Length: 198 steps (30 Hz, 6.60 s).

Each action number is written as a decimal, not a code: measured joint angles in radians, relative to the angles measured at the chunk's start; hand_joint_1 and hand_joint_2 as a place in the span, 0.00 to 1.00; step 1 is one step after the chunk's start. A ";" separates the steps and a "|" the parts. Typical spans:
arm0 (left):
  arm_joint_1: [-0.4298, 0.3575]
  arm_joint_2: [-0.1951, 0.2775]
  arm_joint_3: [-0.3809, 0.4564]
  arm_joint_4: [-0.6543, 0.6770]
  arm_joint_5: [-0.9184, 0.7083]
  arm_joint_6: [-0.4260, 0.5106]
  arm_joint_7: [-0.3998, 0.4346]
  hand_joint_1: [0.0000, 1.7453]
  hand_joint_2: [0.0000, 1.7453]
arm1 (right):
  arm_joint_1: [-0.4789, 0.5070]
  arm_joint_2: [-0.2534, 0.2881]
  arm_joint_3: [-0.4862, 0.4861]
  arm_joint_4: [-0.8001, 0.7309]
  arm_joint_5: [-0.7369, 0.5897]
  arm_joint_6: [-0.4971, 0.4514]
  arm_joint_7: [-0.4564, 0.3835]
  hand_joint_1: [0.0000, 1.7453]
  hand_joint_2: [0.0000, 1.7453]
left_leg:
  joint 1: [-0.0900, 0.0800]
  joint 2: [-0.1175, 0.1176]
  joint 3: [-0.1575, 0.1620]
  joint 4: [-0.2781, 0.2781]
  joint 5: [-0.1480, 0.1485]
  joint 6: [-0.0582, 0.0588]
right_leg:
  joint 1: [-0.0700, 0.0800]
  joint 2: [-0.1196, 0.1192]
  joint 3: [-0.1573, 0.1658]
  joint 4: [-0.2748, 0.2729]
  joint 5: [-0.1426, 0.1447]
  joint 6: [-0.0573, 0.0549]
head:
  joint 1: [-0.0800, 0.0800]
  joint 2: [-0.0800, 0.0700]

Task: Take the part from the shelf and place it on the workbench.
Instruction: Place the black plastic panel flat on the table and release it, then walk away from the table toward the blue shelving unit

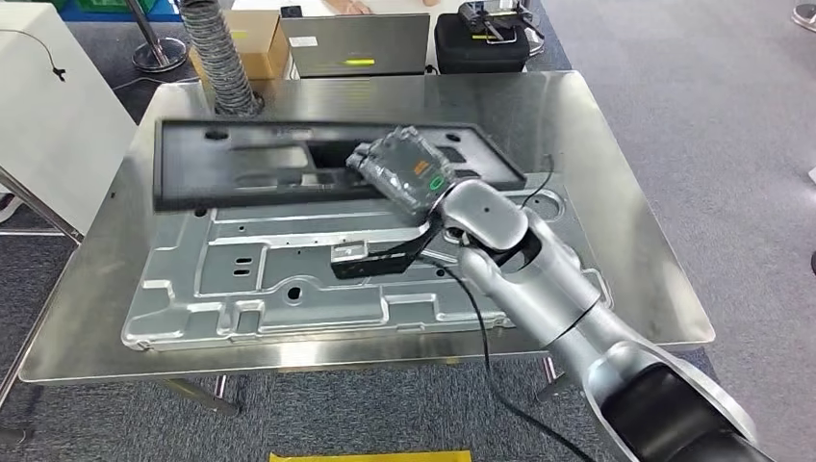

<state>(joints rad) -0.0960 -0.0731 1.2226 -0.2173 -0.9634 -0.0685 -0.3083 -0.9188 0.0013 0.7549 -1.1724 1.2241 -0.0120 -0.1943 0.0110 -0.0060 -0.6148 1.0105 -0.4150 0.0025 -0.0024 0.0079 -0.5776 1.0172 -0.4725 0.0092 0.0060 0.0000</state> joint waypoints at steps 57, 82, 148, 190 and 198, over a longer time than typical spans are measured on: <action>0.013 -0.010 0.010 0.005 0.012 -0.064 -0.085 0.00 0.00 | 0.172 -0.021 -0.326 -0.030 -1.259 0.103 -0.459 0.00 0.00 | 0.008 0.010 -0.007 0.037 -0.003 -0.027 | 0.000 -0.017 0.026 -0.011 -0.002 -0.015 | 0.003 0.000; 0.012 -0.011 0.048 0.006 0.009 -0.086 -0.092 0.00 0.00 | 0.727 -0.061 -0.643 -0.816 -0.982 -0.637 -0.490 0.00 0.00 | 0.001 0.001 -0.062 0.271 -0.199 -0.027 | -0.002 -0.015 -0.034 -0.015 0.054 -0.032 | 0.001 0.000; 0.036 -0.059 0.055 0.007 -0.063 -0.120 -0.110 0.00 0.00 | 0.943 -0.072 -1.265 0.931 -0.512 -0.432 -0.010 0.00 0.00 | -0.012 0.014 0.113 0.090 -0.114 0.000 | 0.002 -0.016 -0.017 -0.028 0.049 -0.020 | -0.011 0.000; 0.027 -0.018 0.051 0.007 -0.075 -0.117 -0.120 0.00 0.00 | 0.895 0.022 -1.128 0.991 -0.406 -0.190 0.077 0.00 0.00 | -0.014 0.019 0.089 -0.040 -0.052 0.044 | -0.013 -0.013 -0.097 0.267 -0.150 0.038 | -0.003 0.000; 0.027 -0.018 0.052 0.007 -0.066 -0.118 -0.135 0.00 0.00 | 0.887 0.029 -1.123 0.991 -0.401 -0.102 0.114 0.00 0.00 | -0.020 0.020 0.025 -0.013 -0.006 0.019 | 0.005 -0.013 0.146 -0.064 -0.072 -0.004 | -0.002 0.000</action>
<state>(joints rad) -0.0692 -0.0908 1.2743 -0.2106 -1.0298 -0.1862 -0.4435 -0.0322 0.0304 -0.3680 -0.1812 0.8233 -0.1144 -0.0804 -0.0090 0.0143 -0.5901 0.9971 -0.4206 0.0213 0.0028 -0.0049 -0.4318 0.9533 -0.5440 0.0054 0.0037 0.0000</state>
